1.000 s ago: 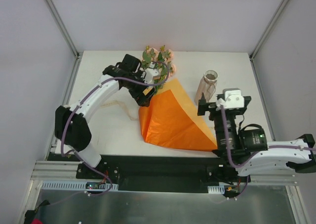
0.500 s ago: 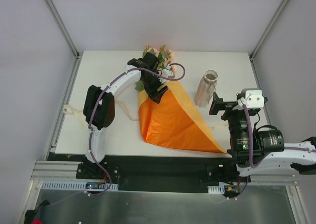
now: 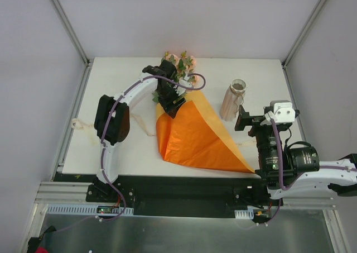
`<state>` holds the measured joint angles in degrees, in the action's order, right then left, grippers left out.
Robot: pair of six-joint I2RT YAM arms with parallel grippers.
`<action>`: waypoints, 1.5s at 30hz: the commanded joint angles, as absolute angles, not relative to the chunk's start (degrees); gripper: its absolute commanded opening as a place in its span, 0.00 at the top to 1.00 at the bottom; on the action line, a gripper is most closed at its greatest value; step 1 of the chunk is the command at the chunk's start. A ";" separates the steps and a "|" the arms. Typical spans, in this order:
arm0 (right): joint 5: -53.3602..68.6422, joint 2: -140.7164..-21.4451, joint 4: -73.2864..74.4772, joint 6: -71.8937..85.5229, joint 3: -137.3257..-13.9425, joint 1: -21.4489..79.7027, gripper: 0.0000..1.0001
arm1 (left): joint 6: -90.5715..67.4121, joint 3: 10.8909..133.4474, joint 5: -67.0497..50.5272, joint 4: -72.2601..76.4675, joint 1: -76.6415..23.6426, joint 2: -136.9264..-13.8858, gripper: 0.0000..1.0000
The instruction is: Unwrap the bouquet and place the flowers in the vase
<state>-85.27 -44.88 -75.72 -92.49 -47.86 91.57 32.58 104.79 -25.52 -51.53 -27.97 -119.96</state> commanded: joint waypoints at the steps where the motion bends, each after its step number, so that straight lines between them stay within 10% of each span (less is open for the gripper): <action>1: -90.35 -45.09 -87.54 -93.87 -49.75 92.63 0.02 | 34.01 106.96 -23.64 -53.26 -27.33 -121.55 0.30; 7: -90.09 -44.74 -87.54 -93.60 -49.92 92.90 0.03 | 34.63 105.12 -24.70 -53.61 -27.51 -120.94 0.67; 17: -89.30 -46.67 -87.45 -94.31 -51.94 93.34 0.03 | 33.49 105.56 -24.34 -53.88 -28.12 -115.68 1.00; 36: -87.89 -45.35 -87.36 -94.92 -52.38 93.60 0.04 | 31.38 103.54 -21.36 -60.29 -41.92 -89.04 1.00; 45: -87.28 -44.56 -87.28 -94.13 -50.98 93.52 0.04 | 31.03 88.08 -21.18 -62.75 -44.65 -76.65 0.84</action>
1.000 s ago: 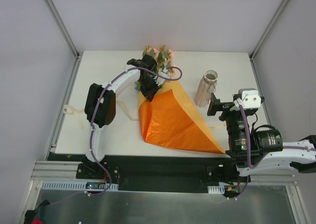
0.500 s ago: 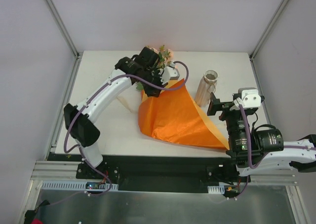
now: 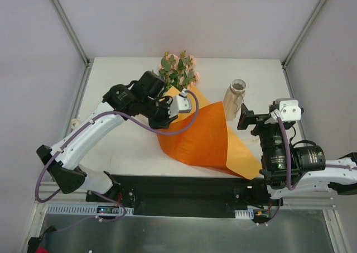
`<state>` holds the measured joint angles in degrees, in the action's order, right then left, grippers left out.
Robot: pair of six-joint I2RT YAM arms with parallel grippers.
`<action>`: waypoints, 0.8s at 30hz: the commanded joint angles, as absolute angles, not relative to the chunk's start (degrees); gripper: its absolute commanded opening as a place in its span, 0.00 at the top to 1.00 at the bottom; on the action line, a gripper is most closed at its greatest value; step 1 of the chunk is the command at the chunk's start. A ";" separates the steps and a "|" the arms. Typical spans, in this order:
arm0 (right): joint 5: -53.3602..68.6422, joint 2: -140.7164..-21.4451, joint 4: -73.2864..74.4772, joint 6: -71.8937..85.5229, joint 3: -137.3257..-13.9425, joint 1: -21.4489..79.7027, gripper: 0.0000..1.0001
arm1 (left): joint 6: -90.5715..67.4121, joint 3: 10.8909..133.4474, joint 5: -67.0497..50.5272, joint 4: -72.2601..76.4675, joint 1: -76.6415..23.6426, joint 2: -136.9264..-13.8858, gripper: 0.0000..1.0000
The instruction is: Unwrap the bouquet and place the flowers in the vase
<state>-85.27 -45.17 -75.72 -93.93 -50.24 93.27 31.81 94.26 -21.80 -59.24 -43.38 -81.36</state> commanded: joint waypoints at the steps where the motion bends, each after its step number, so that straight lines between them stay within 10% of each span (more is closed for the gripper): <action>1: -87.28 -44.65 -87.19 -93.96 -50.63 93.43 0.04 | 30.76 86.94 -21.36 -63.01 -44.82 -74.64 0.84; 7: -88.77 -44.39 -87.27 -90.54 -47.73 91.85 0.04 | 31.38 83.41 -20.49 -64.08 -44.91 -71.63 0.77; 9: -90.08 -43.25 -87.19 -88.08 -45.80 91.76 0.02 | 31.38 84.63 -16.46 -61.02 -44.82 -72.24 0.50; 10: -90.70 -43.24 -87.27 -87.11 -43.44 91.67 0.00 | 31.38 85.25 -15.39 -60.04 -44.65 -72.94 0.15; 11: -91.49 -42.98 -87.19 -85.01 -42.03 91.67 0.00 | 31.03 86.38 -14.34 -58.12 -44.21 -73.30 0.02; 24: -96.59 -48.05 -87.63 -77.76 -33.99 94.92 0.03 | 34.18 100.54 -38.31 -55.72 -25.31 -105.79 0.01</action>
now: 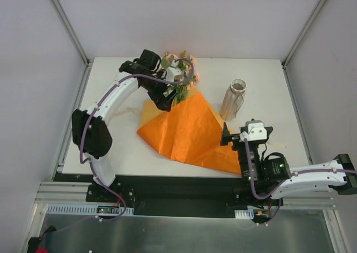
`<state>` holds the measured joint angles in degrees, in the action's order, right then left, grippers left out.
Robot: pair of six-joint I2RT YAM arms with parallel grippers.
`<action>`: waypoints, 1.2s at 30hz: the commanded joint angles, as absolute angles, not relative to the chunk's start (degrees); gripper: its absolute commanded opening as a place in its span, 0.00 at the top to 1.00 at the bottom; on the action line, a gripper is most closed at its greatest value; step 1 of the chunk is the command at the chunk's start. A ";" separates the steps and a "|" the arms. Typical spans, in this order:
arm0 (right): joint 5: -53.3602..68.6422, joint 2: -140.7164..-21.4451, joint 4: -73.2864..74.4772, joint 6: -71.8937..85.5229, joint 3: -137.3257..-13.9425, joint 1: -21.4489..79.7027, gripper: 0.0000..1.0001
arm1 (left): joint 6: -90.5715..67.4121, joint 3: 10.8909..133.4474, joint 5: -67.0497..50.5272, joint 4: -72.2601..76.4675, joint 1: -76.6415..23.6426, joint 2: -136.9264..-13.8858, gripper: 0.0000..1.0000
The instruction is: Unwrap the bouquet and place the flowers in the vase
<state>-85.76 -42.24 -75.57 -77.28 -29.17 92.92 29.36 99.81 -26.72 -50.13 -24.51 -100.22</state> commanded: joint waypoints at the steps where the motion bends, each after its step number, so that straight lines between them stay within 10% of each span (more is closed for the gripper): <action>1: -96.94 -49.90 -87.54 -79.87 -35.49 94.92 0.03 | 34.45 101.24 -39.45 -56.42 -25.23 -107.13 0.01; 14: -87.75 -70.06 -85.80 -106.45 -61.77 81.76 0.03 | 34.89 103.97 -41.49 -55.11 -25.40 -111.35 0.01; 15: -85.71 -69.27 -78.65 -99.74 -63.44 80.87 0.03 | 35.07 103.89 -41.40 -54.93 -25.40 -112.14 0.01; 17: -73.49 -63.41 -16.89 -72.06 -75.31 77.55 0.03 | 35.33 105.02 -40.87 -54.93 -25.58 -113.11 0.01; 18: -64.69 -63.46 11.06 -28.74 -84.20 72.47 0.01 | 35.25 105.64 -40.70 -54.84 -25.66 -113.81 0.01; 19: -56.77 -63.81 29.17 -21.00 -90.99 65.90 0.04 | 35.16 106.60 -40.78 -54.84 -25.66 -113.99 0.01; 27: -26.04 -60.65 29.18 -14.25 -90.19 45.19 0.00 | 37.53 103.10 -40.34 -54.93 -26.02 -113.82 0.16; 36: -17.05 -57.04 27.60 -9.93 -83.50 42.19 0.00 | 36.48 107.31 -37.53 -54.93 -26.01 -119.00 0.09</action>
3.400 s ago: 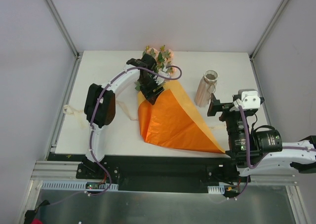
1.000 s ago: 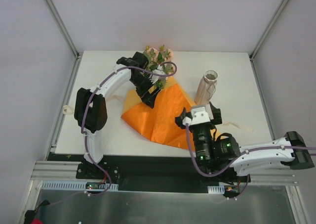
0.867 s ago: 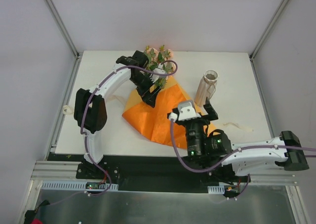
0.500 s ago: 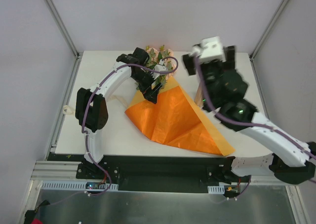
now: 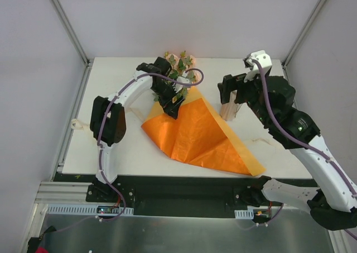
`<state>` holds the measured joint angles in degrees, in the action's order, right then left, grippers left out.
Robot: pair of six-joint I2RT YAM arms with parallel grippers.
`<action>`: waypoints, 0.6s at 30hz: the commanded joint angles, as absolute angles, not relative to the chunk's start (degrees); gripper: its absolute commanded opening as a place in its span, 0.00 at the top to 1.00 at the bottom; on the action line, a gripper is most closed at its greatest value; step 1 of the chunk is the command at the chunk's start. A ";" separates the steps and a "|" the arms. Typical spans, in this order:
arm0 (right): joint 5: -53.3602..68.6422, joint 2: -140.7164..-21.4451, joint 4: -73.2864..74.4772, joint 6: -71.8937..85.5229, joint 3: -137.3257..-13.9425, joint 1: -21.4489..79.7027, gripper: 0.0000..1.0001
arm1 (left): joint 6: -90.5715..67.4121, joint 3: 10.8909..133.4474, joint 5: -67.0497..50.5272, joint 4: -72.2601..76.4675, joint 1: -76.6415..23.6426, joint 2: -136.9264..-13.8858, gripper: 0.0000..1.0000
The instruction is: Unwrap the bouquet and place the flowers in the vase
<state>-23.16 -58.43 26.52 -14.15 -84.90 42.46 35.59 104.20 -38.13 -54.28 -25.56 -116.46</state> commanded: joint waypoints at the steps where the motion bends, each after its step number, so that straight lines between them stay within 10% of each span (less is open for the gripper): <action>1: -17.05 -56.87 27.60 -9.93 -82.97 42.19 0.00 | 36.39 107.49 -38.40 -54.93 -25.93 -119.00 0.11; 4: -18.01 -56.51 27.60 -9.58 -82.27 42.10 0.00 | 36.47 107.14 -39.29 -55.63 -26.28 -118.65 0.27; 8: -19.60 -56.69 27.51 -9.23 -81.65 41.92 0.00 | 36.74 104.60 -38.58 -55.72 -26.72 -114.80 0.75; 18: -19.33 -56.78 26.90 -7.91 -80.07 40.61 0.00 | 39.02 96.69 -39.20 -55.20 -28.56 -104.60 0.91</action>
